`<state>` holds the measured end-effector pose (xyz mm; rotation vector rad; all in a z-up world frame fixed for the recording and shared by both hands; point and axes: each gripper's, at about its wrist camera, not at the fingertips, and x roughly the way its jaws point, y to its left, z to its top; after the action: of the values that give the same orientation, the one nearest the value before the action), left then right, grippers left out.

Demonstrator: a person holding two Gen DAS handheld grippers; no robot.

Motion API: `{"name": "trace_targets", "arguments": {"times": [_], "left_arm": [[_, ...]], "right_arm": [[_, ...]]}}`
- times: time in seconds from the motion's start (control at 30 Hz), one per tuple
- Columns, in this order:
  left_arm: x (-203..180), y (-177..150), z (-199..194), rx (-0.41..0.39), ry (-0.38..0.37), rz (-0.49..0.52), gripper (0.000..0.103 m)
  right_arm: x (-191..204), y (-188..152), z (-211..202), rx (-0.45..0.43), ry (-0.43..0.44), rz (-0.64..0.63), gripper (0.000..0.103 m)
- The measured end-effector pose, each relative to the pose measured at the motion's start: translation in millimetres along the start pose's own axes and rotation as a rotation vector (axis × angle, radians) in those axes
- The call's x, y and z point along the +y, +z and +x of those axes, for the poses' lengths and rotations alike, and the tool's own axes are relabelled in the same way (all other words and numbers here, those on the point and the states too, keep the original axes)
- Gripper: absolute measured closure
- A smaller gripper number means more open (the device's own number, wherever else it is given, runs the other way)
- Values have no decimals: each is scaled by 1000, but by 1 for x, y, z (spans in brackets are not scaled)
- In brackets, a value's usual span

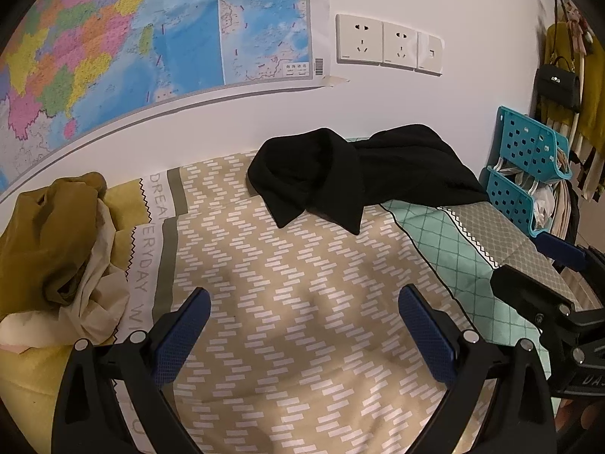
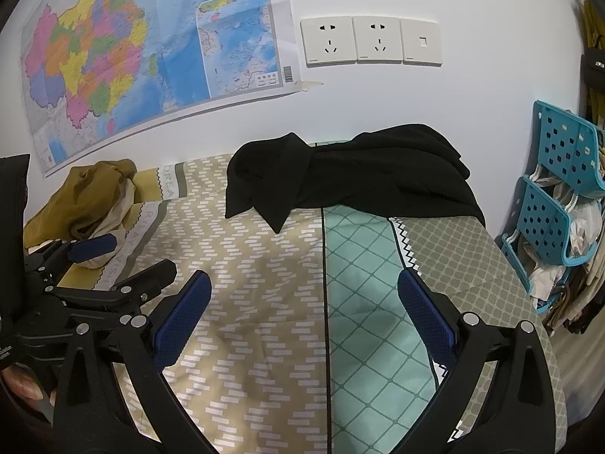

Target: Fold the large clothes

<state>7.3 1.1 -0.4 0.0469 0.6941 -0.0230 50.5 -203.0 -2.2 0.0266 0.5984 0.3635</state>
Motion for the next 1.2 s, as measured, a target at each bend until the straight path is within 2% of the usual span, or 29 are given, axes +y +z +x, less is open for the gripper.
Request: {"name": "trace_targets", "arguments": {"times": [1.2], "left_arm": [[0, 2, 3, -5, 9, -8, 7]], "right_arm": [[-3, 2, 5, -1, 1, 1, 6]]}}
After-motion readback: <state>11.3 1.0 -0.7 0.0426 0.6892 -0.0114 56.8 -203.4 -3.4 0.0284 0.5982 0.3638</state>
